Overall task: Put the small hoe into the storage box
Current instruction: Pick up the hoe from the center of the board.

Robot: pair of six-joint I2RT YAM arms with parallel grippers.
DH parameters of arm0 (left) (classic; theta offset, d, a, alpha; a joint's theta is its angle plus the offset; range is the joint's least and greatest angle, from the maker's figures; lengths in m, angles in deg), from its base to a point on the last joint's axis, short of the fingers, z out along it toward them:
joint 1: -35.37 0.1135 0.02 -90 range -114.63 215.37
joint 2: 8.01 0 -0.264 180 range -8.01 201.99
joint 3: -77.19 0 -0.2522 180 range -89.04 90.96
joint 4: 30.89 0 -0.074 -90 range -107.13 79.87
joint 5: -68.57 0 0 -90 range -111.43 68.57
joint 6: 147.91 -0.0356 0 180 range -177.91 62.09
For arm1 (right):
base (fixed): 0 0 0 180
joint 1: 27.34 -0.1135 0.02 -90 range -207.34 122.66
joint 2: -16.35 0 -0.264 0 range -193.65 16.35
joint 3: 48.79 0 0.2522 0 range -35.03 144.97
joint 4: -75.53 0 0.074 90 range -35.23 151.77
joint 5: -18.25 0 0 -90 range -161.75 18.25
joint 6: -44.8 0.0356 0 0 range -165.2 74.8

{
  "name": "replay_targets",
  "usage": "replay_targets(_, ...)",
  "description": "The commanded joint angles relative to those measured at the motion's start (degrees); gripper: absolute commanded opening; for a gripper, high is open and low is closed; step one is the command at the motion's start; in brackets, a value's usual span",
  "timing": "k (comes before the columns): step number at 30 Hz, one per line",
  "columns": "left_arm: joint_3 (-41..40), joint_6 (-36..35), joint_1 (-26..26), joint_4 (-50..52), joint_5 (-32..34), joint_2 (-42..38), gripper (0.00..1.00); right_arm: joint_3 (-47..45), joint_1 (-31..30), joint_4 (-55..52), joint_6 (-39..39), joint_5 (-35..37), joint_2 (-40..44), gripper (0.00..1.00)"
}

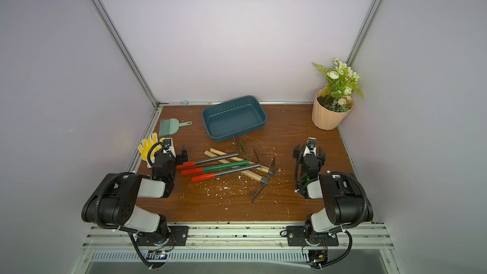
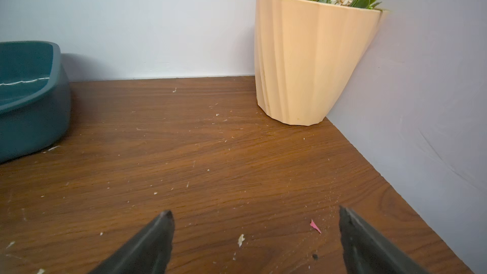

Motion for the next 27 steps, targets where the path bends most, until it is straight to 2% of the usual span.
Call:
replay_targets(1, 0.4, 0.8, -0.2, -2.5, 0.6, 0.1, 0.99, -0.1, -0.2, 2.6, 1.1, 0.3, 0.5, 1.00)
replay_targets(25, 0.5, 0.9, 0.0, -2.4, 0.3, 0.3, 1.00, 0.1, 0.0, 2.2, 1.3, -0.1, 0.3, 1.00)
replay_targets(27, 0.5, 1.0, 0.3, -2.5, -0.2, 0.2, 0.82, 0.0, 0.0, 2.4, 1.2, -0.2, 0.4, 0.92)
